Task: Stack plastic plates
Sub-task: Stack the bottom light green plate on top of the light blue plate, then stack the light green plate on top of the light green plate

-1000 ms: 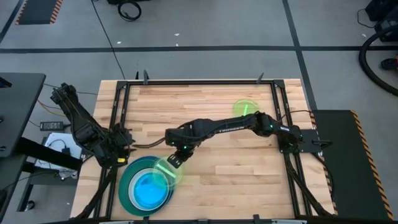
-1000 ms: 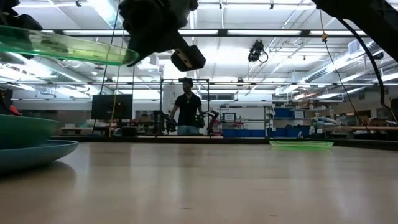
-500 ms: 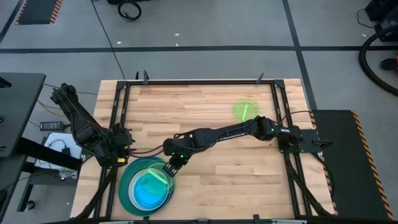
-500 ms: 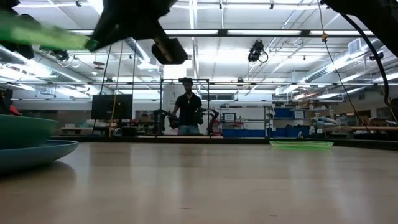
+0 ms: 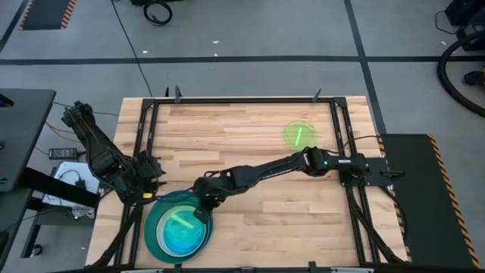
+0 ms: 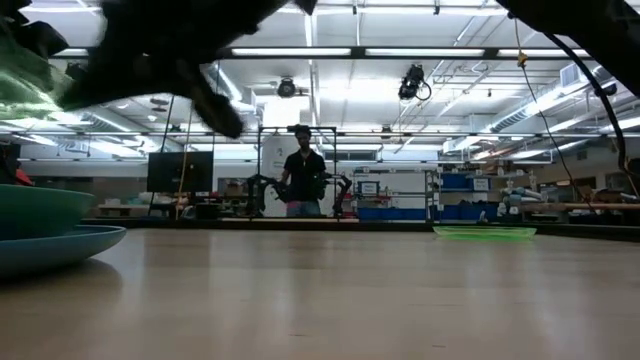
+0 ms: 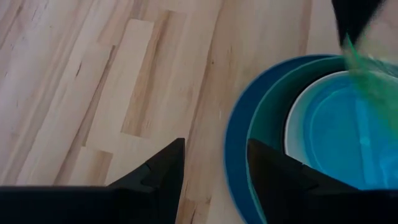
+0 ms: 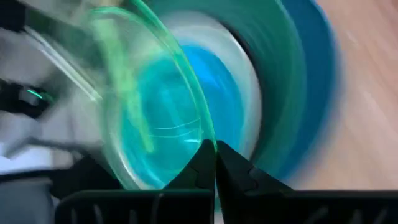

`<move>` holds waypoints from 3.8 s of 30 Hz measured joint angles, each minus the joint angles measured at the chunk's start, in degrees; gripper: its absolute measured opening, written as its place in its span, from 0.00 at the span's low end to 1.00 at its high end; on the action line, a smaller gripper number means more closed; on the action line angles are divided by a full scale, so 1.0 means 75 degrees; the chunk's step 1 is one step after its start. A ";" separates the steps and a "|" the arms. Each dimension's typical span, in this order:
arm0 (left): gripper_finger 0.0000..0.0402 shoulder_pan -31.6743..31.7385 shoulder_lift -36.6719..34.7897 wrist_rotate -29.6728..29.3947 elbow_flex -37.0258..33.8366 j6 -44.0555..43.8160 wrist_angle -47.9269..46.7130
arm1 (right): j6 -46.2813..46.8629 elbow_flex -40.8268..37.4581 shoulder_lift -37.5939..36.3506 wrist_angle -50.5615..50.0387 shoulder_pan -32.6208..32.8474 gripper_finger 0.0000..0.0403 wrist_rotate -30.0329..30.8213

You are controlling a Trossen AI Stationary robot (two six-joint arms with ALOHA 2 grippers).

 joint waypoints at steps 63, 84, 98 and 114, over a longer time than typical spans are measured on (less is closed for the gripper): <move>0.45 0.0001 0.0009 0.0006 0.0000 -0.0192 0.0104 | -0.1095 -0.0157 0.0214 -0.0341 -0.0225 0.45 -0.1286; 0.45 0.0001 0.0007 0.0070 0.0000 -0.0192 0.0096 | -0.2773 0.0199 -0.0796 -0.7373 -0.0534 0.40 0.3603; 0.45 0.0001 0.0006 0.0124 0.0000 -0.0251 0.0103 | -0.3682 0.0132 -0.0995 -0.7383 -0.1128 0.30 0.4415; 0.45 0.0001 0.0009 -0.1401 0.0000 0.0598 0.0200 | -0.3304 -0.5482 -0.4618 -0.5372 -0.2815 0.24 0.5133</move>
